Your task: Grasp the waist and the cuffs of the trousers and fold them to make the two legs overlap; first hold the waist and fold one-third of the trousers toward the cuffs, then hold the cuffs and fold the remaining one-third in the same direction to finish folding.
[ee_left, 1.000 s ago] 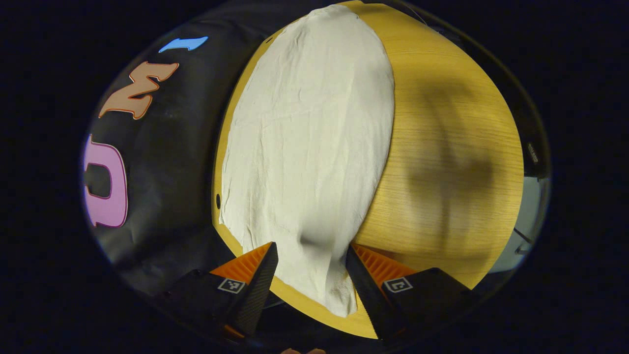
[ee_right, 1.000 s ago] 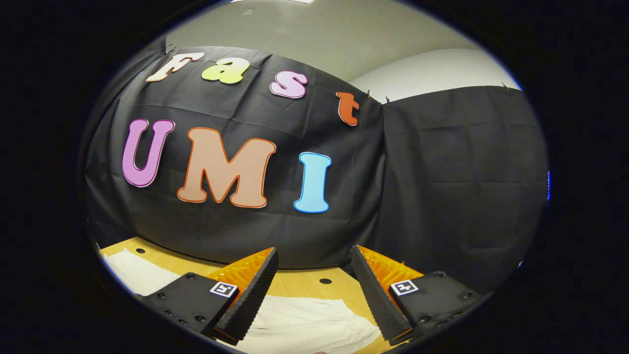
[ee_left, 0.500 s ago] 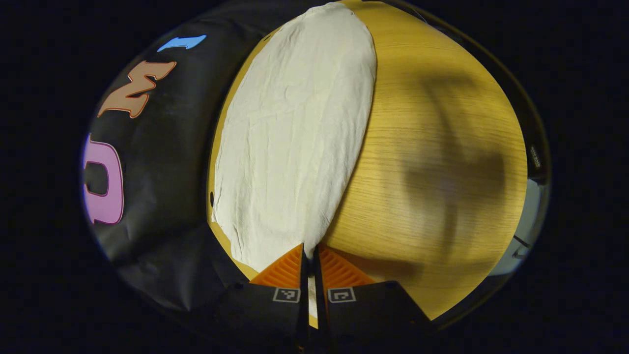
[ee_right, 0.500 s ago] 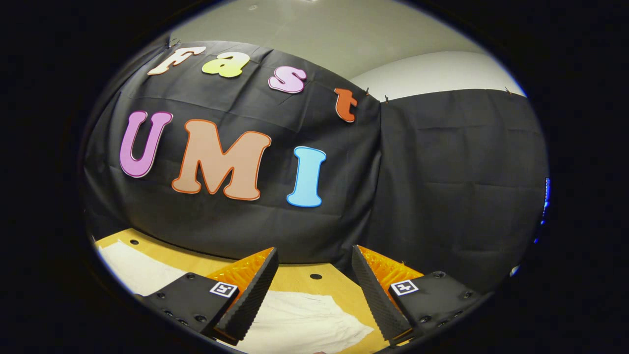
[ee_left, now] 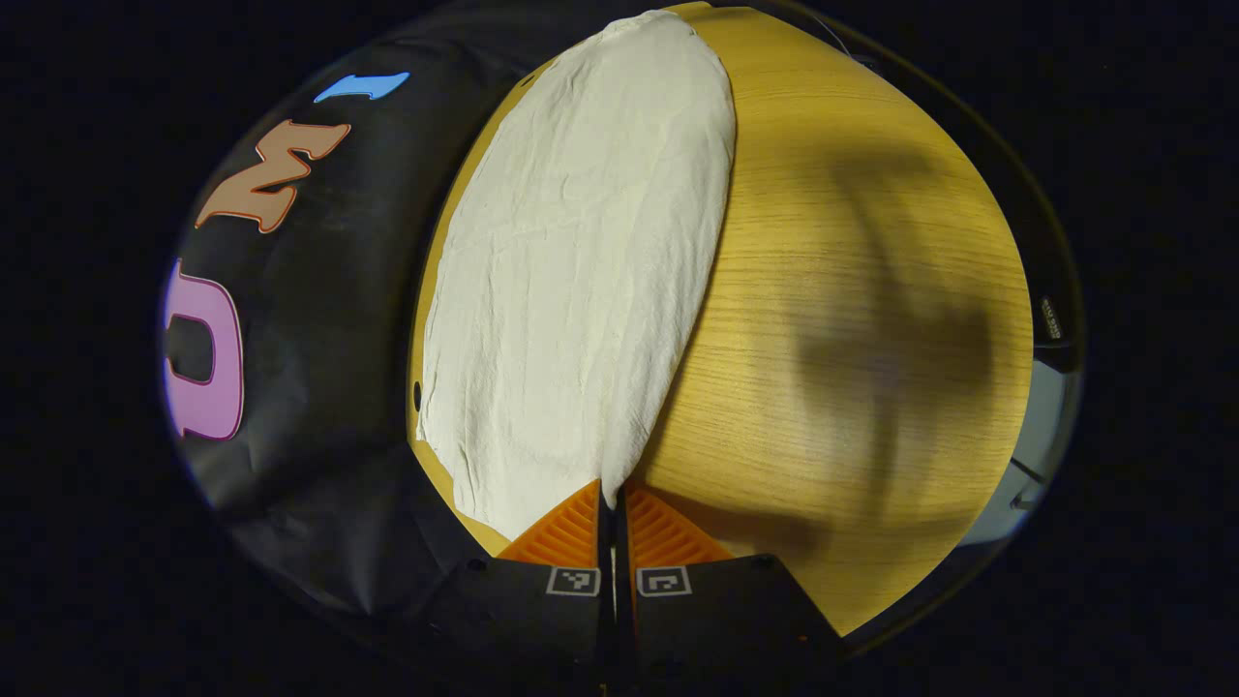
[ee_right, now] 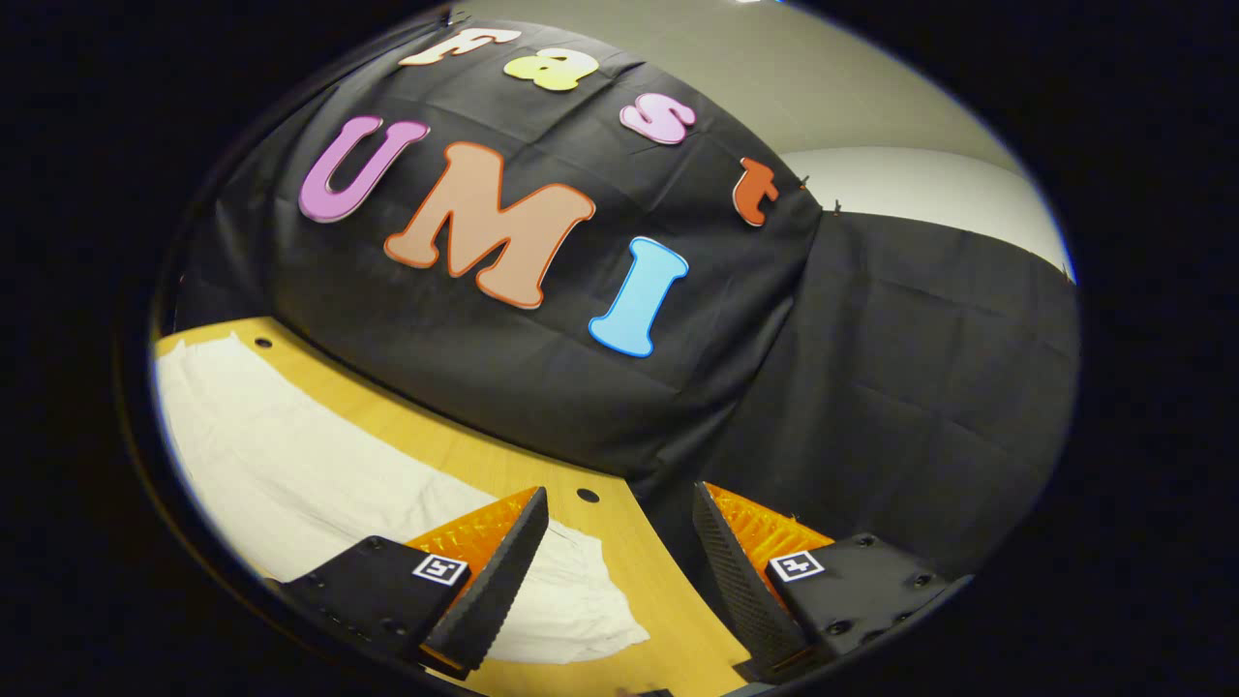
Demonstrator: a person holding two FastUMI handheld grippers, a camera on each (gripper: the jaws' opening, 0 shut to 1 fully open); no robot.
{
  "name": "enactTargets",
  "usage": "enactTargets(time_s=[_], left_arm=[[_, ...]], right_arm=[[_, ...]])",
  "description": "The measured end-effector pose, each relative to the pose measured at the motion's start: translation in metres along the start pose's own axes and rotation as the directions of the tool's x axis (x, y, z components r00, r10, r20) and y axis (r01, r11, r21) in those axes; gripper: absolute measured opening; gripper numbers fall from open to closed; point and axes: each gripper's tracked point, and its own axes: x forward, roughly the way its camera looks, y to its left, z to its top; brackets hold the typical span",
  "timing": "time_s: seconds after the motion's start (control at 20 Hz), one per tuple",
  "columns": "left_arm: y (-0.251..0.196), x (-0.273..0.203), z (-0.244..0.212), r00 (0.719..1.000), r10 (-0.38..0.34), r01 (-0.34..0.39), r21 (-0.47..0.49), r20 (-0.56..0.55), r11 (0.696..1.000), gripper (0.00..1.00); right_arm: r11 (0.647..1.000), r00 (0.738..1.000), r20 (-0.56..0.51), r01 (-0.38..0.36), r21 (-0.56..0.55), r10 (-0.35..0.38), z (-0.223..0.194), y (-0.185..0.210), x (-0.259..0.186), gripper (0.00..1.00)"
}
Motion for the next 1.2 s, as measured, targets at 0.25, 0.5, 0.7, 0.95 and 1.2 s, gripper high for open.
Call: enactTargets(time_s=[0.25,0.5,0.7,0.95,1.2], left_arm=[[-0.001,0.0,0.0,1.0,0.002,-0.002,0.016,-0.025,1.0,0.0],[-0.002,0.001,-0.001,0.999,-0.006,0.007,0.004,-0.049,1.0,0.0],[-0.003,0.001,-0.002,0.998,-0.001,0.002,0.013,-0.069,1.0,0.0],[-0.003,0.002,-0.004,0.996,-0.005,0.006,0.016,-0.086,1.0,0.0],[-0.004,0.002,-0.005,0.994,-0.007,0.007,0.007,-0.108,1.0,0.0]], right_arm=[[0.97,0.996,-0.063,-0.083,-0.23,0.071,-0.05,0.001,0.012,0.98],[0.854,0.979,-0.099,-0.203,-0.478,0.177,-0.095,0.011,0.014,0.97],[0.762,0.948,-0.176,-0.318,-0.564,0.265,-0.141,0.027,0.016,0.98],[0.609,0.89,-0.287,-0.453,-0.651,0.356,-0.193,0.044,0.013,0.98],[0.468,0.828,-0.392,-0.553,-0.69,0.401,-0.225,0.052,0.002,0.98]])
